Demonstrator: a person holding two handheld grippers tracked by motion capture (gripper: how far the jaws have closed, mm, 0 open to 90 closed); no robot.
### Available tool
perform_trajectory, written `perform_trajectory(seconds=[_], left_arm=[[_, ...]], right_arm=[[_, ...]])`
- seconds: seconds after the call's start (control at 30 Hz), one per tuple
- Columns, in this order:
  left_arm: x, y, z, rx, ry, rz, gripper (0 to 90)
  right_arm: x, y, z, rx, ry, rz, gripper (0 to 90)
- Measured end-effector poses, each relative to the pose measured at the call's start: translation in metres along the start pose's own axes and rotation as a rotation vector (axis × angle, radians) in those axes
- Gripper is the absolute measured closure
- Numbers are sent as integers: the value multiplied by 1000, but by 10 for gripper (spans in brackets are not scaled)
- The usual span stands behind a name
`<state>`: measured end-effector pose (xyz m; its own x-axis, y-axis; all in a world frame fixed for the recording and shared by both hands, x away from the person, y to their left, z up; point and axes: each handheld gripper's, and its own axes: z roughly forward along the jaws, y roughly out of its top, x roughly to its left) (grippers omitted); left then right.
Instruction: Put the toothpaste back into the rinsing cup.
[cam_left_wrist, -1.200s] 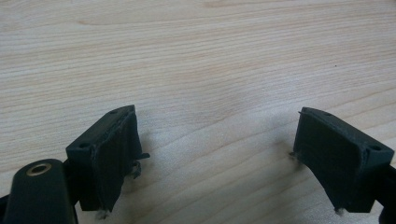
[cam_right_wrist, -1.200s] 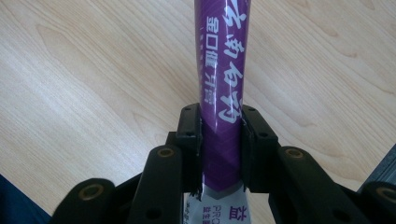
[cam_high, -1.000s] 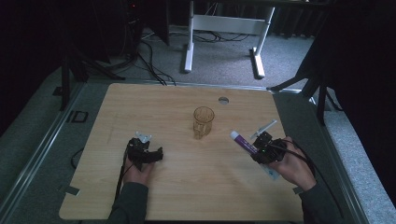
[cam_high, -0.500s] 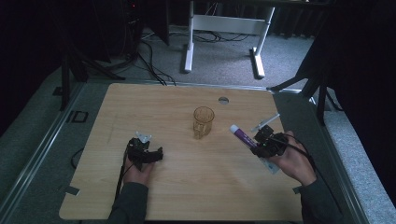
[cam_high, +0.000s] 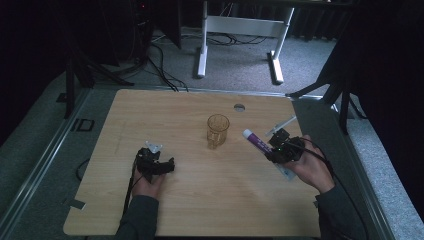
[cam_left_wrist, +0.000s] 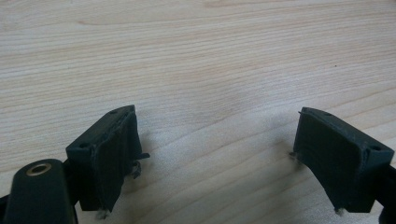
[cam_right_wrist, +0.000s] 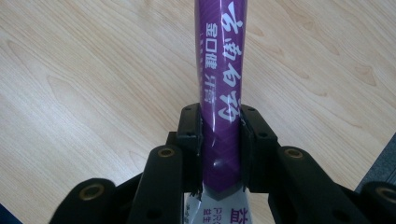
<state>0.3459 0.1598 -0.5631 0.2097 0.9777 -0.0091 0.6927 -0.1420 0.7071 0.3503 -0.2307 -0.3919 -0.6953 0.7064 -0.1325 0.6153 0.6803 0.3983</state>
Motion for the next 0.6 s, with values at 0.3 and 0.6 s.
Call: perform_trajectory(seconds=[0.3, 0.6], left_arm=[[0, 0, 0, 0, 0, 0, 140], [0, 0, 0, 0, 0, 0, 140]], right_arm=[[-2, 10, 3, 0, -5, -8, 734], [-7, 19, 3, -1, -5, -10, 737]])
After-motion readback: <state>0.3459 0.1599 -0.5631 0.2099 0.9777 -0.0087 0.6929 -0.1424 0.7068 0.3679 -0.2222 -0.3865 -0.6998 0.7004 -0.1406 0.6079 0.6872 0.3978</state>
